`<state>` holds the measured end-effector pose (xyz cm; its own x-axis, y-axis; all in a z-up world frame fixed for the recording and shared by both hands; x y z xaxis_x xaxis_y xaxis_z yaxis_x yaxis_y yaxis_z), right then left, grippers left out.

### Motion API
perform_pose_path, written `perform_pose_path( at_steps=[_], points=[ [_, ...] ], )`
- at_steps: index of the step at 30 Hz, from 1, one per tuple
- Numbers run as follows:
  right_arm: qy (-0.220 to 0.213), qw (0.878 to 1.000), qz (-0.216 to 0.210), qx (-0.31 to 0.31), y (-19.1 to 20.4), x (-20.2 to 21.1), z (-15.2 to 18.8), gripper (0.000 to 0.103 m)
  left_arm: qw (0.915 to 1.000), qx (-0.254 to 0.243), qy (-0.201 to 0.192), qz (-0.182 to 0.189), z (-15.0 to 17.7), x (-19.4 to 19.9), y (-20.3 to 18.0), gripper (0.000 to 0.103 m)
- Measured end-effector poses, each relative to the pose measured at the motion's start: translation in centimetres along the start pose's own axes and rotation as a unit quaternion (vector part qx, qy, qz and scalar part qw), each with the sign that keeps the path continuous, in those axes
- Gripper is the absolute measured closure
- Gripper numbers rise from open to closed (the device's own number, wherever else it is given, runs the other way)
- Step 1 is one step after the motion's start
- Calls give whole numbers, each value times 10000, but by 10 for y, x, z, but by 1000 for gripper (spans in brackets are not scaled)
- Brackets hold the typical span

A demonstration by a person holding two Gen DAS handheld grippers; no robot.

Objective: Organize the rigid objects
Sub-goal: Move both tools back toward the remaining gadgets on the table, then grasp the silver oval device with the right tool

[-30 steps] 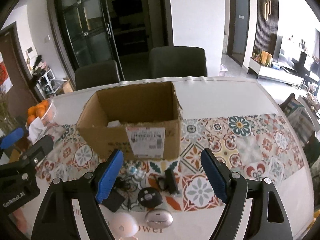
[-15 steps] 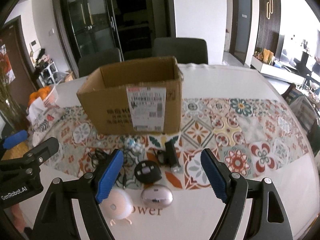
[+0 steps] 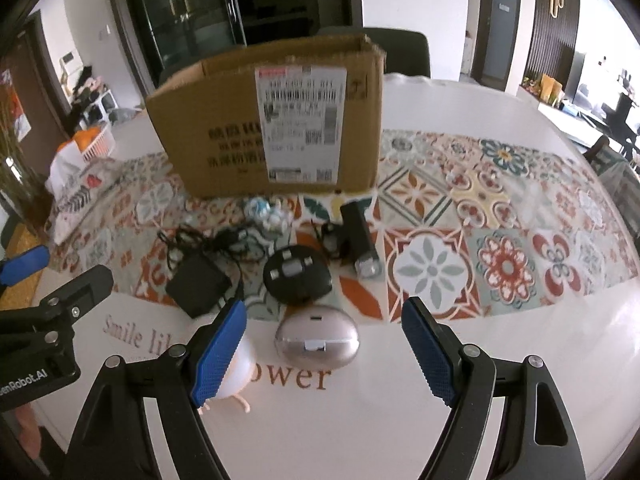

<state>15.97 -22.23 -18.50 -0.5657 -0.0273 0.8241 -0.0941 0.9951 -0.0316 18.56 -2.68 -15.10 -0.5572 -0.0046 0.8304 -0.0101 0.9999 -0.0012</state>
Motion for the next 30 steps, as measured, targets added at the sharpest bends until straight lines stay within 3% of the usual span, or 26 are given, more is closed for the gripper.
perform_pose_path(
  at_steps=[18,24,30],
  points=[
    [620,9979,-110,178,10,-54,25,25,9986,-126,356,-364,23,-38,5,3],
    [713,9971,-165,198,13,-64,27,37,9983,-117,388,-407,24,-41,8,3],
    [666,9975,-127,199,15,-65,28,37,9984,-124,398,-392,27,-42,9,4]
  ],
)
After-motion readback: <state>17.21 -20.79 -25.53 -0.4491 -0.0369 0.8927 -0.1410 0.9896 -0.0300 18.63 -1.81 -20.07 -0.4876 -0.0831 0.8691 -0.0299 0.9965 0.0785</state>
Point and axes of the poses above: each gripper's, at about its wrist camera, not at the fingertips, and x roughly against the way its jaws point, y to its left, z to its underside, the point moved 2 cm from there along -x, roughly the way its jaws point, and after that the axes turned 11 degrees about x, right-handed, at the moved point
